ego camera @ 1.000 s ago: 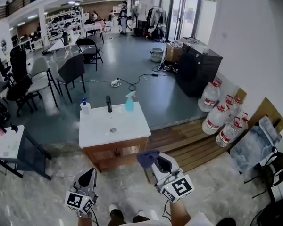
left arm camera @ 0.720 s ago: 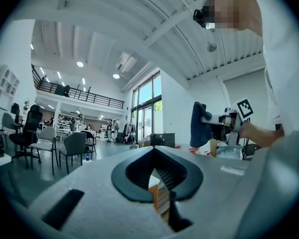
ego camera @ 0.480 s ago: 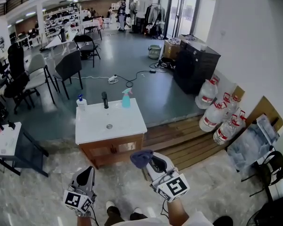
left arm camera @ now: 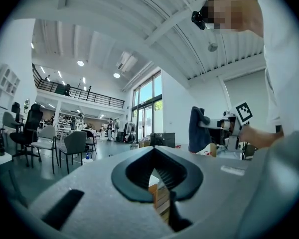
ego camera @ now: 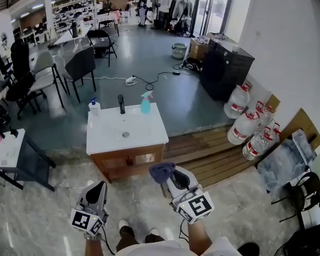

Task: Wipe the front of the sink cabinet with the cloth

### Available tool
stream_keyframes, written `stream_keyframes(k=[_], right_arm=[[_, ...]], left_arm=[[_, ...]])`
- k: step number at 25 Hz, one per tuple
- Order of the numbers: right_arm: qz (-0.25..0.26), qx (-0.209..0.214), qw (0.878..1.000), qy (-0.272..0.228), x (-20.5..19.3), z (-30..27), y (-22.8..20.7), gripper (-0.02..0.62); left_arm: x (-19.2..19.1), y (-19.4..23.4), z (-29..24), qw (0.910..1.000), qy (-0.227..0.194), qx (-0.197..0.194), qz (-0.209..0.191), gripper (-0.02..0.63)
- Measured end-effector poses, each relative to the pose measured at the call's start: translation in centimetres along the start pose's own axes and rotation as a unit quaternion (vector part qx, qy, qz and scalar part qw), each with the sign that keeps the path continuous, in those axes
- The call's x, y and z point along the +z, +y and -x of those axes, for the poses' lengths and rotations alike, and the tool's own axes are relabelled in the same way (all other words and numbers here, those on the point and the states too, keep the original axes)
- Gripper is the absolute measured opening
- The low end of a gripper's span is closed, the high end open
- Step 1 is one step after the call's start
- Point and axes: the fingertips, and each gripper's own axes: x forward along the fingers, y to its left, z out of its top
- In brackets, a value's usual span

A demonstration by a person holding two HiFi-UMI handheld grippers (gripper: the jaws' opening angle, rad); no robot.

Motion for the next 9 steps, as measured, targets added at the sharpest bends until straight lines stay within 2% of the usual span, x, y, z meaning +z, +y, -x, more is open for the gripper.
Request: stream_keyframes(k=[9], right_arm=[[0.003, -0.009, 1.000, 0.003, 0.03, -0.61, -0.01, 0.066]], left_arm=[[0.65, 0.44, -0.38, 1.0000, -0.001, -0.004, 0.001, 0.002]])
